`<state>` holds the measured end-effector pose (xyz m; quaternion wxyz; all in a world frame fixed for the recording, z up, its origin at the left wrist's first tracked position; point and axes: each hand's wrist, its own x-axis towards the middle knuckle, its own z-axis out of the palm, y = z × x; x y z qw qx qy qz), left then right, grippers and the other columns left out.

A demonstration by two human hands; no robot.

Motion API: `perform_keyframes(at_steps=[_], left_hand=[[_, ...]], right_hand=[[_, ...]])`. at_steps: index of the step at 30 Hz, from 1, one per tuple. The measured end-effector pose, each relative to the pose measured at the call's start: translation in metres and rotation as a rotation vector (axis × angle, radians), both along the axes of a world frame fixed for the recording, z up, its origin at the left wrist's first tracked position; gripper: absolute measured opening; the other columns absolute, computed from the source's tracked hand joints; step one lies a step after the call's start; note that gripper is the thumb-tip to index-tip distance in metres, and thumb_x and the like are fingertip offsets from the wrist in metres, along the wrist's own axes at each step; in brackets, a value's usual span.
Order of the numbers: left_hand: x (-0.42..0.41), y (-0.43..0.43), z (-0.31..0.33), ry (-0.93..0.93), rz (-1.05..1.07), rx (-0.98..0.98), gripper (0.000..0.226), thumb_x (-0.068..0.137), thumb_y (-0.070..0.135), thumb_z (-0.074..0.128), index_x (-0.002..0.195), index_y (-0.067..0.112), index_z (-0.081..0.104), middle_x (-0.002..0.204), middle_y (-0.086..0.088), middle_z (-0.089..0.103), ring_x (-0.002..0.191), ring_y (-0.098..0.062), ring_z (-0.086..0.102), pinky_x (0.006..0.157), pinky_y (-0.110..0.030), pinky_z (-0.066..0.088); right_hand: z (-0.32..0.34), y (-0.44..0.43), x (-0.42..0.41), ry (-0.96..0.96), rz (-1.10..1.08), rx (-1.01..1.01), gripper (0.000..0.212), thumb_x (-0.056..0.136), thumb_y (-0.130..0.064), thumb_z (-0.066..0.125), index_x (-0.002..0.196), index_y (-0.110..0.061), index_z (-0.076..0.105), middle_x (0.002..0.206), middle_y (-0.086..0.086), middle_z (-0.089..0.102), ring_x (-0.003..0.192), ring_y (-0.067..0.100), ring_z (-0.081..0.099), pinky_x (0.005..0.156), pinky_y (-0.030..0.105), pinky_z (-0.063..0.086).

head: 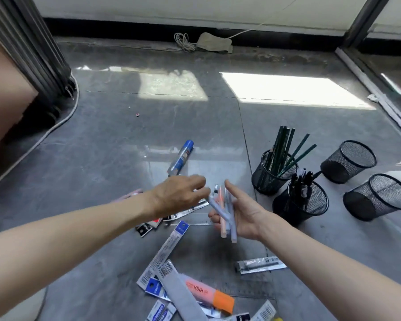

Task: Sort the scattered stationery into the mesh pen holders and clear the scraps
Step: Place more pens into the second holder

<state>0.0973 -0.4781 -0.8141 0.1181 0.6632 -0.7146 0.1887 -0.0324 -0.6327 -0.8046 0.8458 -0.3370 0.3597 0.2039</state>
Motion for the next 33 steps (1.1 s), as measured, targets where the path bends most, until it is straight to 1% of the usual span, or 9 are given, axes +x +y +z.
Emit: perform_keyframes(at_steps=[3, 8, 13, 16, 18, 23, 27, 30, 33], left_hand=[[-0.017, 0.006, 0.002, -0.036, -0.073, 0.069, 0.010, 0.084, 0.003, 0.049, 0.092, 0.010, 0.049, 0.082, -0.008, 0.048, 0.060, -0.020, 0.044, 0.044, -0.031, 0.042], [-0.015, 0.039, 0.003, 0.054, 0.036, 0.128, 0.015, 0.084, 0.008, 0.044, 0.097, 0.011, 0.048, 0.087, -0.008, 0.050, 0.056, -0.023, 0.052, 0.042, -0.029, 0.044], [0.005, 0.089, -0.012, 0.068, 0.506, 0.310, 0.042, 0.058, -0.003, 0.067, 0.085, 0.015, 0.039, 0.075, -0.006, 0.050, 0.052, -0.023, 0.053, 0.035, -0.028, 0.040], [0.021, 0.110, -0.021, 0.255, 0.961, 0.512, 0.018, 0.090, 0.013, 0.052, 0.106, 0.011, 0.045, 0.106, -0.010, 0.048, 0.094, -0.032, 0.057, 0.062, -0.039, 0.044], [0.030, 0.120, -0.021, 0.354, 1.093, 0.654, 0.018, 0.096, 0.019, 0.041, 0.112, 0.010, 0.044, 0.116, -0.012, 0.046, 0.103, -0.035, 0.055, 0.071, -0.040, 0.042], [0.034, 0.120, -0.022, 0.381, 1.070, 0.844, 0.023, 0.092, 0.011, 0.039, 0.115, 0.010, 0.042, 0.118, -0.013, 0.051, 0.107, -0.032, 0.056, 0.080, -0.037, 0.043], [0.022, 0.101, -0.009, 0.349, 1.074, 0.628, 0.019, 0.091, 0.017, 0.048, 0.109, 0.010, 0.044, 0.115, -0.009, 0.053, 0.101, -0.034, 0.059, 0.067, -0.038, 0.040], [0.006, 0.079, 0.007, 0.173, 0.855, 0.364, 0.020, 0.077, 0.002, 0.060, 0.092, 0.010, 0.050, 0.090, -0.008, 0.056, 0.067, -0.030, 0.062, 0.045, -0.033, 0.034], [-0.023, 0.058, 0.019, 0.060, 0.439, 0.129, 0.025, 0.064, 0.001, 0.056, 0.079, 0.015, 0.042, 0.067, -0.005, 0.051, 0.036, -0.024, 0.044, 0.029, -0.021, 0.024]], right_hand=[[0.000, 0.021, 0.003, -0.075, 0.089, 0.031, 0.057, 0.080, -0.061, 0.054, 0.089, -0.006, 0.065, 0.073, 0.013, 0.059, 0.067, 0.025, 0.060, 0.071, 0.037, 0.050], [0.005, 0.045, 0.008, 0.002, -0.015, -0.103, 0.027, 0.071, -0.031, 0.073, 0.070, -0.009, 0.057, 0.049, 0.003, 0.049, 0.035, 0.008, 0.043, 0.039, 0.018, 0.042], [0.000, 0.039, 0.000, 0.063, 0.088, -0.228, 0.023, 0.084, -0.016, 0.068, 0.070, -0.011, 0.050, 0.041, -0.002, 0.044, 0.027, 0.002, 0.034, 0.029, 0.011, 0.031], [-0.004, 0.037, -0.005, 0.091, 0.100, -0.250, 0.021, 0.085, -0.022, 0.068, 0.077, -0.010, 0.053, 0.040, -0.003, 0.044, 0.026, 0.003, 0.032, 0.029, 0.011, 0.029], [-0.006, 0.035, -0.008, 0.098, 0.053, -0.231, 0.020, 0.087, -0.023, 0.066, 0.080, -0.008, 0.055, 0.040, -0.002, 0.044, 0.025, 0.003, 0.032, 0.028, 0.011, 0.030], [-0.007, 0.029, -0.010, 0.096, -0.010, -0.230, 0.022, 0.087, -0.026, 0.065, 0.079, -0.009, 0.053, 0.041, 0.000, 0.047, 0.026, 0.004, 0.034, 0.030, 0.012, 0.033], [-0.006, 0.027, -0.010, 0.111, -0.021, -0.225, 0.028, 0.084, -0.035, 0.067, 0.083, -0.012, 0.052, 0.047, 0.003, 0.052, 0.032, 0.010, 0.043, 0.038, 0.017, 0.042], [-0.001, 0.029, -0.011, 0.094, -0.004, -0.181, 0.032, 0.083, -0.039, 0.066, 0.087, -0.012, 0.051, 0.052, 0.006, 0.054, 0.035, 0.012, 0.045, 0.044, 0.020, 0.044], [0.008, 0.032, -0.012, 0.064, 0.064, -0.129, 0.038, 0.079, -0.043, 0.067, 0.091, -0.009, 0.055, 0.059, 0.009, 0.056, 0.044, 0.016, 0.050, 0.049, 0.023, 0.048]])
